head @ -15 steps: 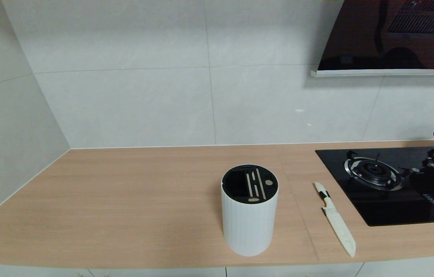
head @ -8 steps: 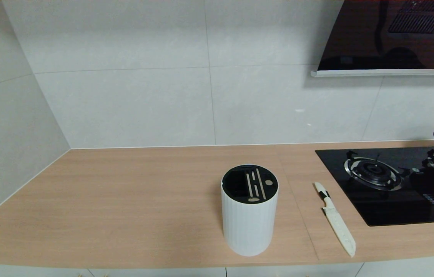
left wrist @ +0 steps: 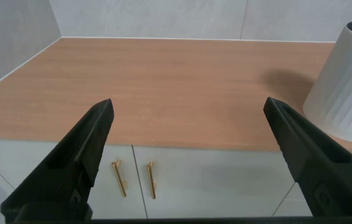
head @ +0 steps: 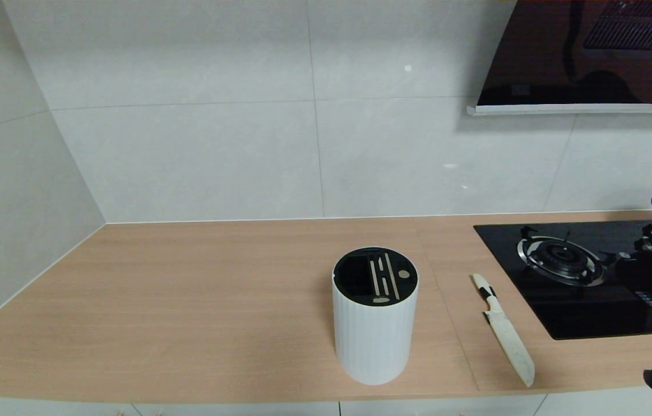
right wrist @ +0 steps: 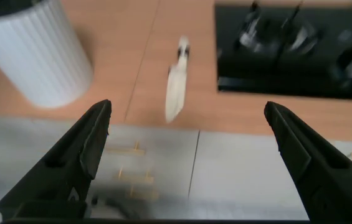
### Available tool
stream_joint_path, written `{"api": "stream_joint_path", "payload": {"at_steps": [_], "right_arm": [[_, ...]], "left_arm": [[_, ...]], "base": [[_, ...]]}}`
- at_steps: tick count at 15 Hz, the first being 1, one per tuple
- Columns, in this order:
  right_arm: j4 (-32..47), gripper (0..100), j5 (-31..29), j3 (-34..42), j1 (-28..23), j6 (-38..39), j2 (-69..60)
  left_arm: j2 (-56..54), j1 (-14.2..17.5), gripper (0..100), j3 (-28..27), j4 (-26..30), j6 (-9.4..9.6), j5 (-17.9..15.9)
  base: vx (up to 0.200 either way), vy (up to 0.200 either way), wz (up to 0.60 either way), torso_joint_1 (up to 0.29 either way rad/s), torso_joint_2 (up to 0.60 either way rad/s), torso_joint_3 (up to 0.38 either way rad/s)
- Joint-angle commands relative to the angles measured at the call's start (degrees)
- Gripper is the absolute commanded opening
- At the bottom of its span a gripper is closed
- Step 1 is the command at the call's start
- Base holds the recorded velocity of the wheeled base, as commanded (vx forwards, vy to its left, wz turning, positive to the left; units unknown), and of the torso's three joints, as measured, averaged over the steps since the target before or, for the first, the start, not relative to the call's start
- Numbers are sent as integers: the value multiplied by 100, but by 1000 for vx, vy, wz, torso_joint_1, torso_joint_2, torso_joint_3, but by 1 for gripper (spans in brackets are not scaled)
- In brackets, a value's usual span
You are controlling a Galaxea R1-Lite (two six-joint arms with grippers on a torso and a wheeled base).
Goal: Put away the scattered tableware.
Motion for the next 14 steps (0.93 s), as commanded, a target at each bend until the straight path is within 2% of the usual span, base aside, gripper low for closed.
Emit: {"api": "stream_joint_path", "payload": {"at_steps": [1,5,8,12,14], "right_arm": [[-48,100,-98,-723,258,43,1650],[-1243,100,-141,-1260,495,139,3258],[-1551,100,-528,-1945,469,43,4119],[-1621,100,-563,-1892,530,43,4963],[-2061,100,-607,-1857,530,86,5244]], "left_arm": [[9,0,100,0,-2,-4,1],[9,0,100,0,-2,-4,1],[9,0,100,0,-2,-4,1],[9,0,100,0,-2,5,1],[9,0,100,0,-2,5,1]], "base": [[0,0,0,0,0,0],[0,0,0,0,0,0],[0,0,0,0,0,0],[0,0,0,0,0,0],[0,0,0,0,0,0]]}}
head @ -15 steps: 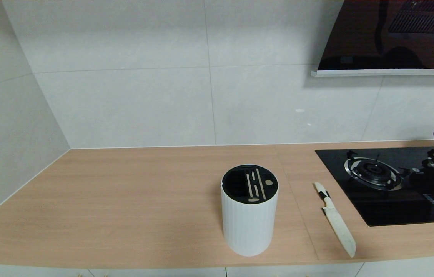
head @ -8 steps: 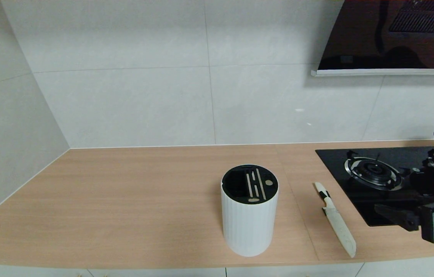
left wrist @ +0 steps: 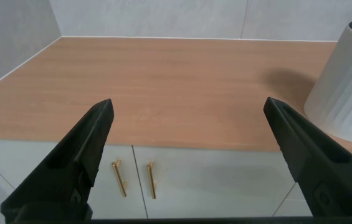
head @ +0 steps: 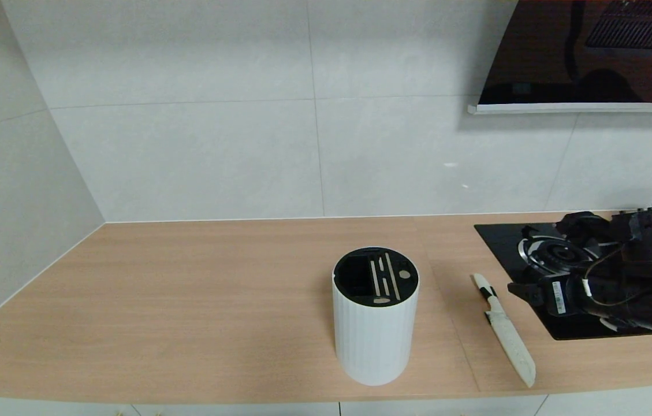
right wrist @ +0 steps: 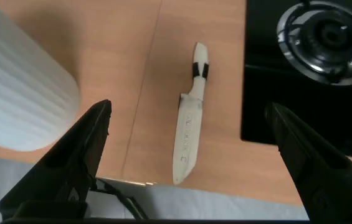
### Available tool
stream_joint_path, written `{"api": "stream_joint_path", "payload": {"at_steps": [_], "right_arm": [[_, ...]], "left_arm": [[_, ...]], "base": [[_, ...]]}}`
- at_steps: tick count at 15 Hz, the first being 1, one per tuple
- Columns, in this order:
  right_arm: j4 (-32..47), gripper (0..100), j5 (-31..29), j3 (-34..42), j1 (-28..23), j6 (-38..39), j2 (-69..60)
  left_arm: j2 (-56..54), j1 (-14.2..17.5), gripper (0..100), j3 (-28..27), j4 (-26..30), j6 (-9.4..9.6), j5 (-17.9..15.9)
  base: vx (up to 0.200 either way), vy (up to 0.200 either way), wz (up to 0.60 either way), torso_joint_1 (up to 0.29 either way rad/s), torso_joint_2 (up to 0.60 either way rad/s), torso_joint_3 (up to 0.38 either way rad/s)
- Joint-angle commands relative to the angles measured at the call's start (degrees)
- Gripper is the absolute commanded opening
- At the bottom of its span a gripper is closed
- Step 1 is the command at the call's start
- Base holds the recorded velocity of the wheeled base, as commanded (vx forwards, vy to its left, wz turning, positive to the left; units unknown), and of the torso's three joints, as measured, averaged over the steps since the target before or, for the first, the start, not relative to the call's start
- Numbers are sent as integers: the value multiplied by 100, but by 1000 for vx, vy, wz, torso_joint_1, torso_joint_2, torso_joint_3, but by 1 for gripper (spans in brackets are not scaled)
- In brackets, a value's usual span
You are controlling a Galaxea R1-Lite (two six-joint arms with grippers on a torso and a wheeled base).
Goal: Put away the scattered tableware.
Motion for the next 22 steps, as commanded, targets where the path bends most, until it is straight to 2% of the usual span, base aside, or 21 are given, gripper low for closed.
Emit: {"api": "stream_joint_path", "payload": {"at_steps": [1,6,15,22], "right_arm": [[-149,100,-21,40,-3,22,588],[-254,100,-21,-4,-38,40,1239],[-2337,100,-74,-13,-64,549,3093],[-2803,100,-390,-101,-38,532,3603]], "left_arm": [[9,0,100,0,-2,-10,1],[9,0,100,0,-2,-1,1],[9,0,100,0,-2,-1,1],[9,0,100,0,-2,-10,1]], "base": [[0,0,0,0,0,0],[0,0,0,0,0,0],[0,0,0,0,0,0],[0,0,0,0,0,0]]}}
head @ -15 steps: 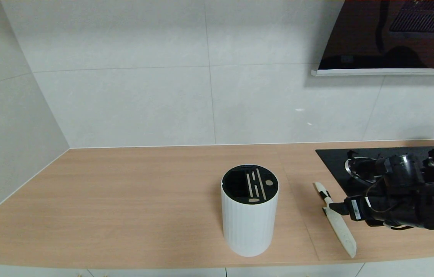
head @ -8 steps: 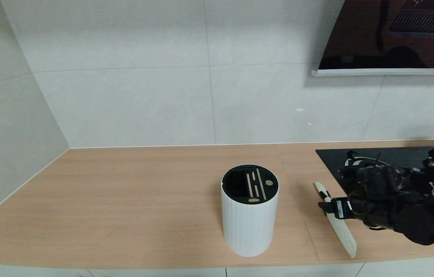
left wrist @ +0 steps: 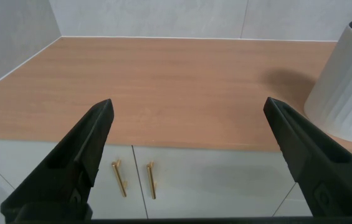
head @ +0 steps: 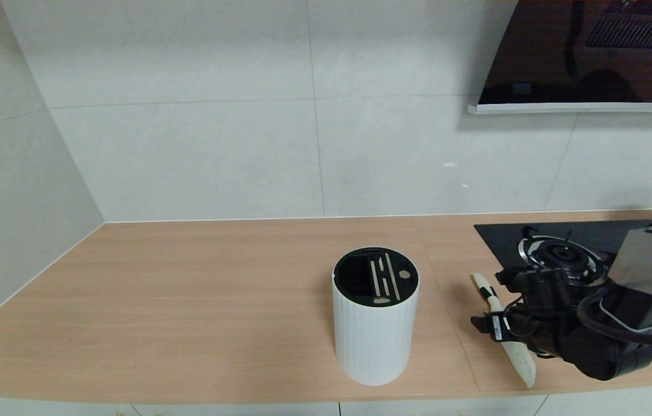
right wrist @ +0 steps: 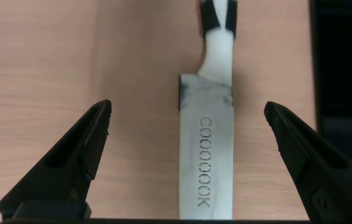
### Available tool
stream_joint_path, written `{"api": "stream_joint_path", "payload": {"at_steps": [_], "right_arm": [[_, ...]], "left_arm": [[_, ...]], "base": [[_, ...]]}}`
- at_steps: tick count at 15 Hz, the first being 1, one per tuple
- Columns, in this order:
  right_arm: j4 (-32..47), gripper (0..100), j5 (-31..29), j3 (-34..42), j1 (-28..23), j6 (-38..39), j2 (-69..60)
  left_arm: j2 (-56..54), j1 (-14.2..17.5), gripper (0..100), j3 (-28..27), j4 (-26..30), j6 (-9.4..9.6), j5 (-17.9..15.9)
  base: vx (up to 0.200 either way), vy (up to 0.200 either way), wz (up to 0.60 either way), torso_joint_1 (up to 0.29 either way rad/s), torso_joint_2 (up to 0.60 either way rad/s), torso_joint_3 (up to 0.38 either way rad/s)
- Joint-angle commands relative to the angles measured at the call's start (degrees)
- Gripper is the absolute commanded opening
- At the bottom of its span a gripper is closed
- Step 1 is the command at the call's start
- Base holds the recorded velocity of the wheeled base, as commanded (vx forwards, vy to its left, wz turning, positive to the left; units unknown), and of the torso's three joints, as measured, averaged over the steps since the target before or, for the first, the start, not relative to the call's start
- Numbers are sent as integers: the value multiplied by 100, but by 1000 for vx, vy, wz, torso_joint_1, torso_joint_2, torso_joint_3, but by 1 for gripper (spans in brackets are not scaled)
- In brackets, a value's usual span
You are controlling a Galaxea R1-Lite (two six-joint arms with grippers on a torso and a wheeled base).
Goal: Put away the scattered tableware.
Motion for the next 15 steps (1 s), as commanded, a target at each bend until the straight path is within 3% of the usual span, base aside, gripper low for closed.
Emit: {"api": "stream_joint_path", "payload": {"at_steps": [1,15], "right_arm": [[2,100,-28,-26,-3,2,106],[-6,100,-212,-324,-126,230,440]], "left_arm": [[9,0,100,0,-3,-9,1],[9,0,100,0,-3,0,1]], "base": [[0,0,0,0,0,0],[0,0,0,0,0,0]]}}
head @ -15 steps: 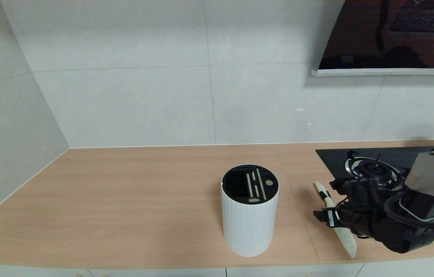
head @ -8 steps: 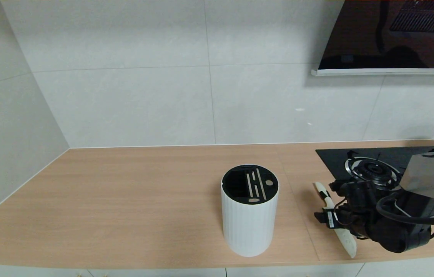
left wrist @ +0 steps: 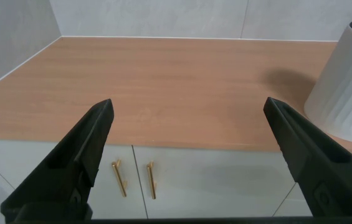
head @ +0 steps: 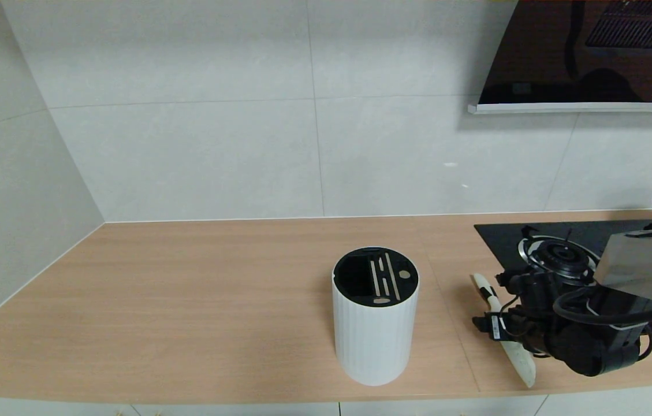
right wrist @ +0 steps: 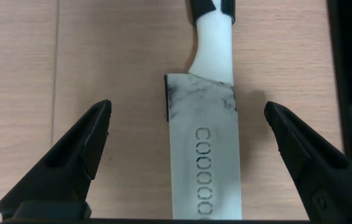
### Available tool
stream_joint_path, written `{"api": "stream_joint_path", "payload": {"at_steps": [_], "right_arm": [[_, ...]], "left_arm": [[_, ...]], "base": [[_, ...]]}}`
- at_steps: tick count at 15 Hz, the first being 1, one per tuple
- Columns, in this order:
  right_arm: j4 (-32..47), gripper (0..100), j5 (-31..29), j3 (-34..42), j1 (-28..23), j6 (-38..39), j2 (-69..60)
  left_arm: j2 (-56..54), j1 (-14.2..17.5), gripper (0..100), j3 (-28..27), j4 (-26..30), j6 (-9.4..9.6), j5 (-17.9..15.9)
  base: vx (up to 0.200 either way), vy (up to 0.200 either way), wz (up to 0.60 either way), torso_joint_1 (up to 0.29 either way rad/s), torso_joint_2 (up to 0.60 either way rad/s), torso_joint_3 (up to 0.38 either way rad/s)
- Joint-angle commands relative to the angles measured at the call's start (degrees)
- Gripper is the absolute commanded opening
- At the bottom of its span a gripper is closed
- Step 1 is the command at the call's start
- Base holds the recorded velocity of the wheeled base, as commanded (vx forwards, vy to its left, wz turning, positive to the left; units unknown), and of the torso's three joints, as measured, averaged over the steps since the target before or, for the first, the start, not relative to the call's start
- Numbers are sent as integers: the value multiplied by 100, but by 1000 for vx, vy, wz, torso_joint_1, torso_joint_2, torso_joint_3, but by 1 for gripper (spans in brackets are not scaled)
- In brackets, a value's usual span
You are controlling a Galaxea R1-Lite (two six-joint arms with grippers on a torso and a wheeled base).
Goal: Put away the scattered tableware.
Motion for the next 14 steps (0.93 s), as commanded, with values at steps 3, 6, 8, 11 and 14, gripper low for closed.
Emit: {"api": "stream_joint_path", "payload": {"at_steps": [3,6,8,11,14], "right_arm": [[0,100,-23,-4,-21,1,10],[0,100,-23,-4,-83,-8,54],[0,0,-23,-30,-83,-8,81],[0,0,-23,-30,-83,-16,116],[0,0,-32,-30,-83,-16,90]], "left_arm": [[9,0,100,0,-2,-4,1],[9,0,100,0,-2,-4,1],[9,0,100,0,-2,-4,1],[9,0,100,0,-2,-4,1],[9,0,100,0,-2,-4,1]], "base": [[0,0,0,0,0,0],[0,0,0,0,0,0],[0,0,0,0,0,0],[0,0,0,0,0,0],[0,0,0,0,0,0]]}}
